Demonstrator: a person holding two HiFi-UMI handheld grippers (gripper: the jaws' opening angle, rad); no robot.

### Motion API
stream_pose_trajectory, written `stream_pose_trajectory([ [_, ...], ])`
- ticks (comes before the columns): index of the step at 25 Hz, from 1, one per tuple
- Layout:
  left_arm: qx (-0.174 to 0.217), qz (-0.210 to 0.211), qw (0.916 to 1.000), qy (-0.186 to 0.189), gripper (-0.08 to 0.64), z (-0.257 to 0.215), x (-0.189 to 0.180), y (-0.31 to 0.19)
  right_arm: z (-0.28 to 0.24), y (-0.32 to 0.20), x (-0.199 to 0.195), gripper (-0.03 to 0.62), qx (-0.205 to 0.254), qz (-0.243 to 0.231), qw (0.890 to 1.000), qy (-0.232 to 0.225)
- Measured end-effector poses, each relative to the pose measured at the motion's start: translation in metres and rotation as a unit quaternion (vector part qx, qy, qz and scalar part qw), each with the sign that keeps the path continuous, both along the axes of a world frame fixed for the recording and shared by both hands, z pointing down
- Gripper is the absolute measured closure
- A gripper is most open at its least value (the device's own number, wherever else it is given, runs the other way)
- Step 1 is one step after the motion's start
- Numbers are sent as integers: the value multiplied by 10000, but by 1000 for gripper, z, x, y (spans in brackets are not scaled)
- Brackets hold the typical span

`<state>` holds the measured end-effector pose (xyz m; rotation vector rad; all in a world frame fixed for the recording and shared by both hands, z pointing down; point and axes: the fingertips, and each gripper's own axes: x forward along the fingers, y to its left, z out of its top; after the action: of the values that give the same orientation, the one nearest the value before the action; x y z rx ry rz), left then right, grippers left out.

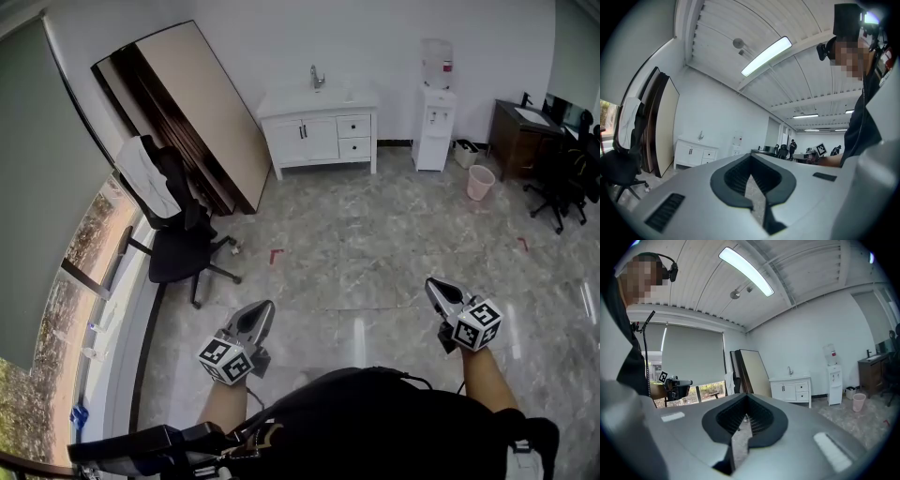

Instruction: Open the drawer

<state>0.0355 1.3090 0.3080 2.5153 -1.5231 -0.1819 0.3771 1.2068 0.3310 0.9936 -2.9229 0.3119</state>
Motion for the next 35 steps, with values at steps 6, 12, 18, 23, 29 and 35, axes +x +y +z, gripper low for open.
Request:
stream_pose_trajectory([
  [6, 80, 205, 9997, 140, 566, 6, -43, -40, -3, -23, -42, 592, 95, 134, 9997, 204],
  [12, 202, 416, 9988, 130, 566, -3, -118, -81, -20, -51, -110, 592, 128, 392, 9989, 209],
  [18, 290, 422, 9986, 118, 566, -12, -206, -109, -35, -78, -194, 592, 182, 428, 9986, 247],
  [23, 209, 388, 9989, 156, 566, 0, -255, -127, -33, -95, -240, 592, 151, 438, 9985, 275],
  [29, 138, 315, 9991, 253, 566, 10, -274, -145, -27, -118, -256, 592, 74, 414, 9985, 339],
  [35, 95, 178, 9997, 162, 566, 9, -268, -167, -23, -154, -258, 592, 87, 194, 9995, 235],
])
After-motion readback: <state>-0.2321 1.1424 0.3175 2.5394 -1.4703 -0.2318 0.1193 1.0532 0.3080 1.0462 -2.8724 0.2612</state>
